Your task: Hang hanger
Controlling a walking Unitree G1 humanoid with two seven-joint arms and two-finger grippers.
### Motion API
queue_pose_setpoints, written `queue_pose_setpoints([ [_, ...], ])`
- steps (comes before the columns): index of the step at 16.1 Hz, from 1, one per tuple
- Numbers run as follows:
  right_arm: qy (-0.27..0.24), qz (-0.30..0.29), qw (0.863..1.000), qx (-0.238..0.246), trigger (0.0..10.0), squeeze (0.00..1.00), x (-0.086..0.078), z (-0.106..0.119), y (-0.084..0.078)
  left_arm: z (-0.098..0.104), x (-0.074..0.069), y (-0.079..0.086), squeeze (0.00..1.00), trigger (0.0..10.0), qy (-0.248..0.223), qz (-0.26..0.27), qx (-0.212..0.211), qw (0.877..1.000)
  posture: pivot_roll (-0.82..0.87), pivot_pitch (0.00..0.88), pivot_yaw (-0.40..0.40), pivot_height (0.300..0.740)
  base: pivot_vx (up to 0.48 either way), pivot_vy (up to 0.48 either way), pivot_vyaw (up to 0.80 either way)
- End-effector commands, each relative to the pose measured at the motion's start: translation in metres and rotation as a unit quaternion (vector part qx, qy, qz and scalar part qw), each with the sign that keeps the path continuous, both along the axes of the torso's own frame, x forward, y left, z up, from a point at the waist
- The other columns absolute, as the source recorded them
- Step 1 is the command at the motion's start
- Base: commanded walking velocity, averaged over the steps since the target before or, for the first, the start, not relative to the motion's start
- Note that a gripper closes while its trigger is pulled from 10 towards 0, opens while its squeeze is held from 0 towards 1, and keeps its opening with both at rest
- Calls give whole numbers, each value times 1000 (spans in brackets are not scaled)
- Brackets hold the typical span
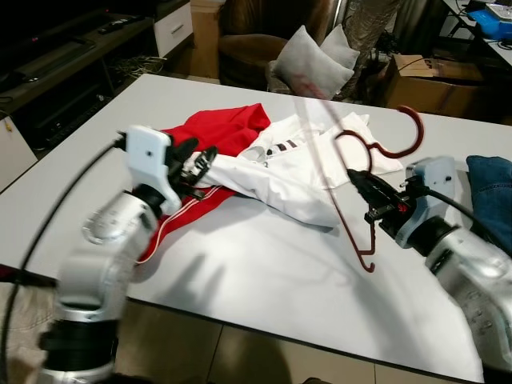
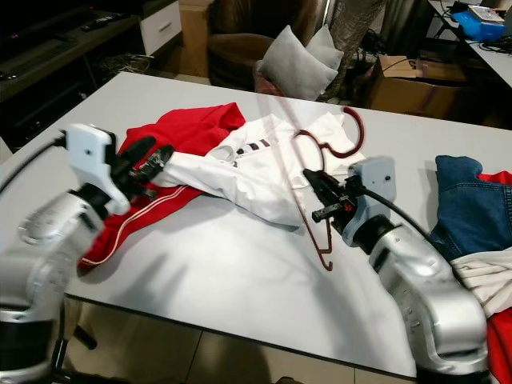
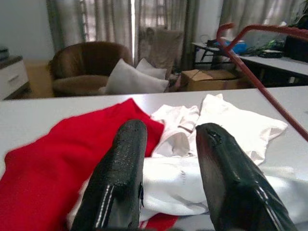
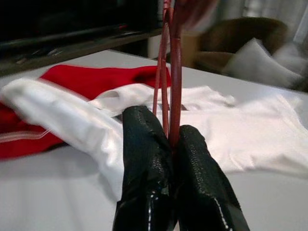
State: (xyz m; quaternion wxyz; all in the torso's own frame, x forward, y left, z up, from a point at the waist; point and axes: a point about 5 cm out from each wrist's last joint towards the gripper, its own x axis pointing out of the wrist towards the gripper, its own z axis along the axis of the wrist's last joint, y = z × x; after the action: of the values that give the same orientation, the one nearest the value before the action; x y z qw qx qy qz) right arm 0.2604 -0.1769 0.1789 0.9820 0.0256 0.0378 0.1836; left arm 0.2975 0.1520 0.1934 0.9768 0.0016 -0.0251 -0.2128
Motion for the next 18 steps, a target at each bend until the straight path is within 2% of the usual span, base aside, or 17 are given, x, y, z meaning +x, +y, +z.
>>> queue_pose_setpoints([
  [1,3,-30,1000,2,10000,0,-1,-1,2,-7,-3,-8,0,10000,18,5,-2,1000,-144,0,-11,719,0,0,0],
  [2,13,-54,998,1,10000,0,-1,-7,6,-15,-8,-13,0,10000,31,3,8,999,-143,0,-16,719,0,0,0],
  [7,20,-43,999,11,10000,0,-3,-13,12,-25,-10,-13,0,10000,36,4,36,999,-140,0,-16,719,0,0,0],
  [10,19,-47,998,22,10000,0,-3,-13,15,-24,-10,-14,0,10000,33,4,46,998,-136,0,-16,719,0,0,-429],
  [14,18,-45,999,25,10000,0,-4,-14,16,-24,-10,-14,0,10000,31,-1,54,998,-138,0,-6,719,0,0,0],
  [18,22,-48,998,27,10000,0,-5,-15,17,-23,-9,-15,0,10000,32,-9,59,998,-131,0,6,719,-261,0,-120],
])
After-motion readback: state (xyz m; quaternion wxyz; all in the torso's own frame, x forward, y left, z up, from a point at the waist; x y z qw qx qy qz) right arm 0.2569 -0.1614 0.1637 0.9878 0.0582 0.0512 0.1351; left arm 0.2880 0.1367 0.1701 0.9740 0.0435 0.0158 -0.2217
